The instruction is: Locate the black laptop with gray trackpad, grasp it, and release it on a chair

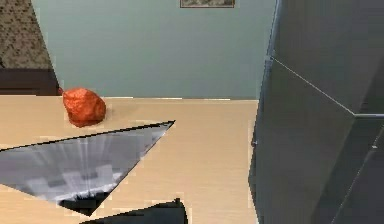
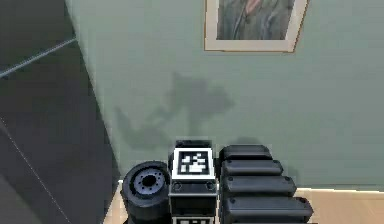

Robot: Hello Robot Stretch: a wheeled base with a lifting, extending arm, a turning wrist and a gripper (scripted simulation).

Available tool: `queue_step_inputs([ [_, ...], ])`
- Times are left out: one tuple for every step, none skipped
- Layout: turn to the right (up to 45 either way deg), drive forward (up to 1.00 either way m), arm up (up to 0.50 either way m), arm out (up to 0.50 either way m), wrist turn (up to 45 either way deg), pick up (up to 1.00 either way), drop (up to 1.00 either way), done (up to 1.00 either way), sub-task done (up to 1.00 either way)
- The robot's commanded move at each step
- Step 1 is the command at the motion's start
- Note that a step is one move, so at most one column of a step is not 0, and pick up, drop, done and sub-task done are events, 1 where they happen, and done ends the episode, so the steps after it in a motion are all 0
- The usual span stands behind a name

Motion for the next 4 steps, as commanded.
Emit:
queue_step_inputs([
  [45.0, 0.00, 0.00, 0.00, 0.0, 0.00, 0.00, 0.00, 0.00],
  [45.0, 0.00, 0.00, 0.00, 0.0, 0.00, 0.00, 0.00, 0.00],
  [45.0, 0.00, 0.00, 0.00, 0.0, 0.00, 0.00, 0.00, 0.00],
  [39.0, 0.00, 0.00, 0.00, 0.0, 0.00, 0.00, 0.00, 0.00],
])
